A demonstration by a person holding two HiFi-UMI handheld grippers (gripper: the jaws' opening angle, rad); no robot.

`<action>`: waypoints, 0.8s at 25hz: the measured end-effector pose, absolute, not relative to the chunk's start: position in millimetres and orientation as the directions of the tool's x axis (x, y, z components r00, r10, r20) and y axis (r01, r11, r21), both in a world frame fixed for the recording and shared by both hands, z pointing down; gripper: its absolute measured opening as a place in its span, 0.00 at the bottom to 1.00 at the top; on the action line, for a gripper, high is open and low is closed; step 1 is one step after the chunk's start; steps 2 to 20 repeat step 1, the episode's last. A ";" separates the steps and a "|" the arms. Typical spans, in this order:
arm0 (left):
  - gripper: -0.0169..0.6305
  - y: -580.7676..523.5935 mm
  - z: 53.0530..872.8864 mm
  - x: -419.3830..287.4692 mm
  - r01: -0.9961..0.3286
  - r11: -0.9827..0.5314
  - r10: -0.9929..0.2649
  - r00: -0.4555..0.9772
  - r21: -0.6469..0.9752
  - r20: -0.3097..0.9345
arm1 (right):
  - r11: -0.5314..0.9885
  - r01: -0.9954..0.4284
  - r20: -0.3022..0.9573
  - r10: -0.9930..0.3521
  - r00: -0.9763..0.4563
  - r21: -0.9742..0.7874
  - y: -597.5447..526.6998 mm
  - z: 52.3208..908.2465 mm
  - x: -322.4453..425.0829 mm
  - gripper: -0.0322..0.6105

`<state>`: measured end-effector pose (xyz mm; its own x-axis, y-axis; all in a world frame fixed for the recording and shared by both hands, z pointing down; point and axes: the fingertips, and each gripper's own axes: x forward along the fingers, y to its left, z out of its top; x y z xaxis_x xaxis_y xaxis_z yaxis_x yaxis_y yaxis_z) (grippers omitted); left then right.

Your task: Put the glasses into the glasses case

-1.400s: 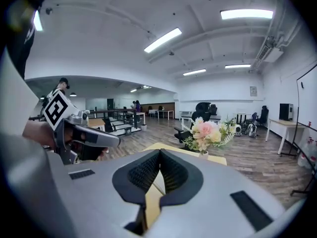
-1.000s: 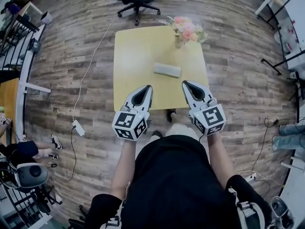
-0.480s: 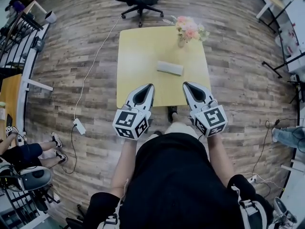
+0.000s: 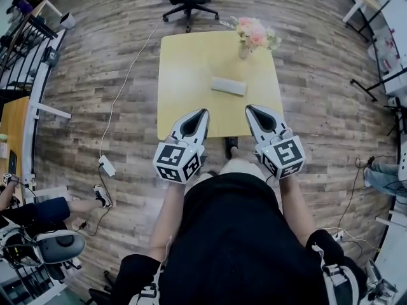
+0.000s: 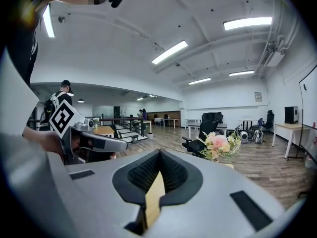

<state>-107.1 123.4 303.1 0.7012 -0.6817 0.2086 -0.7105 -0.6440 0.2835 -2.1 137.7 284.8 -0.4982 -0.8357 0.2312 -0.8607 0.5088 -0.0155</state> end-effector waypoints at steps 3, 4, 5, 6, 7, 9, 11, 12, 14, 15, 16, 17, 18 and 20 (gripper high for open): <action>0.06 124.0 303.8 -107.5 -0.711 -0.643 -0.682 0.701 0.284 0.209 | 0.509 -0.860 0.232 -0.835 -0.499 -0.016 138.9 285.7 -2.2 0.07; 0.06 124.0 303.8 -107.5 -0.711 -0.643 -0.682 0.701 0.284 0.209 | 0.509 -0.860 0.232 -0.835 -0.499 -0.016 138.9 285.7 -2.2 0.07; 0.06 124.0 303.8 -107.5 -0.711 -0.643 -0.682 0.701 0.284 0.209 | 0.509 -0.860 0.232 -0.835 -0.499 -0.016 138.9 285.7 -2.2 0.07; 0.06 124.0 303.8 -107.5 -0.711 -0.643 -0.682 0.701 0.284 0.209 | 0.509 -0.860 0.232 -0.835 -0.499 -0.016 138.9 285.7 -2.2 0.07; 0.06 124.0 303.8 -107.5 -0.711 -0.643 -0.682 0.701 0.284 0.209 | 0.509 -0.860 0.232 -0.835 -0.499 -0.016 138.9 285.7 -2.2 0.07; 0.06 124.0 303.8 -107.5 -0.711 -0.643 -0.682 0.701 0.284 0.209 | 0.509 -0.860 0.232 -0.835 -0.499 -0.016 138.9 285.7 -2.2 0.07; 0.06 124.0 303.8 -107.5 -0.711 -0.643 -0.682 0.701 0.284 0.209 | 0.509 -0.860 0.232 -0.835 -0.499 -0.016 138.9 285.7 -2.2 0.07; 0.06 124.0 303.8 -107.5 -0.711 -0.643 -0.682 0.701 0.284 0.209 | 0.509 -0.860 0.232 -0.835 -0.499 -0.016 138.9 285.7 -2.2 0.07; 0.06 124.0 303.8 -107.5 -0.711 -0.643 -0.682 0.701 0.284 0.209 | 0.509 -0.860 0.232 -0.835 -0.499 -0.016 138.9 285.7 -2.2 0.07; 0.06 124.0 303.8 -107.5 -0.711 -0.643 -0.682 0.701 0.284 0.209 | 0.509 -0.860 0.232 -0.835 -0.499 -0.016 138.9 285.7 -2.2 0.07; 0.06 124.0 303.8 -107.5 -0.711 -0.643 -0.682 0.701 0.284 0.209 | 0.509 -0.860 0.232 -0.835 -0.499 -0.016 138.9 285.7 -2.2 0.07; 0.06 124.0 303.8 -107.5 -0.711 -0.643 -0.682 0.701 0.284 0.209 | 0.509 -0.860 0.232 -0.835 -0.499 -0.016 138.9 285.7 -2.2 0.07; 0.06 124.0 303.8 -107.5 -0.711 -0.643 -0.682 0.701 0.284 0.209 | 0.509 -0.860 0.232 -0.835 -0.499 -0.016 138.9 285.7 -2.2 0.07; 0.06 124.0 303.8 -107.5 -0.711 -0.643 -0.682 0.701 0.284 0.209 | 0.509 -0.860 0.232 -0.835 -0.499 -0.016 138.9 285.7 -2.2 0.07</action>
